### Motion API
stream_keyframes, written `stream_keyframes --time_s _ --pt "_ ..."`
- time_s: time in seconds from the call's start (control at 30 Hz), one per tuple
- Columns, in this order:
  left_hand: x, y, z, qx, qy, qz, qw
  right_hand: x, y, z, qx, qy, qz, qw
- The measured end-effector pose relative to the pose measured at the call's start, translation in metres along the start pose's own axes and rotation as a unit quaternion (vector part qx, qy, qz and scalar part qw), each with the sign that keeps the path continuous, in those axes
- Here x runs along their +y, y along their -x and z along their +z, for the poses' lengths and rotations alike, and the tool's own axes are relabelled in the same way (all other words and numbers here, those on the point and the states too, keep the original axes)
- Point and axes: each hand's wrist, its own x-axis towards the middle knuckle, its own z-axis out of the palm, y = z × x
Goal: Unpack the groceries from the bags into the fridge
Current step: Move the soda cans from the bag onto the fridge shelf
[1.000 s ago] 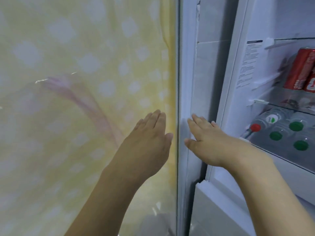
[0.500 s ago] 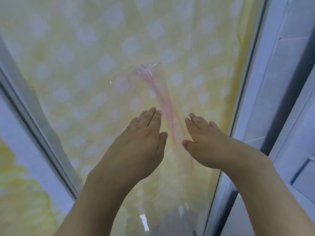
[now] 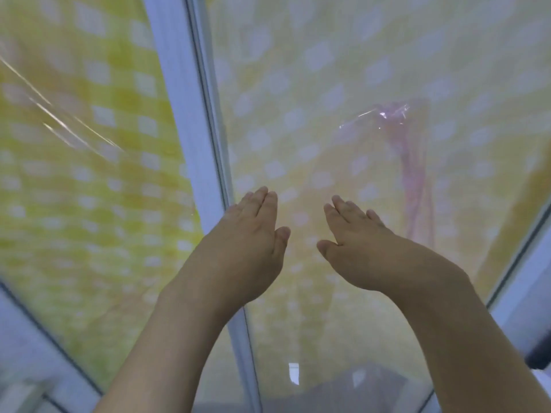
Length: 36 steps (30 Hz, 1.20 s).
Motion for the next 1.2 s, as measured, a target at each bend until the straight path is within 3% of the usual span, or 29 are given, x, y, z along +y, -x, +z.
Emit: stream_keyframes --time_s 0.67,1.2 --pt "-0.185 0.157 -0.053 0.062 -0.025 -0.251 0.966 -0.255 -0.017 0.046 -0.029 0.008 -0.266 0.963" --pt "-0.287 0.297 -0.085 0.086 -0.061 -0.479 0.871 -0.451 0.001 0.095 -0.088 0.011 -0.494 0.865"
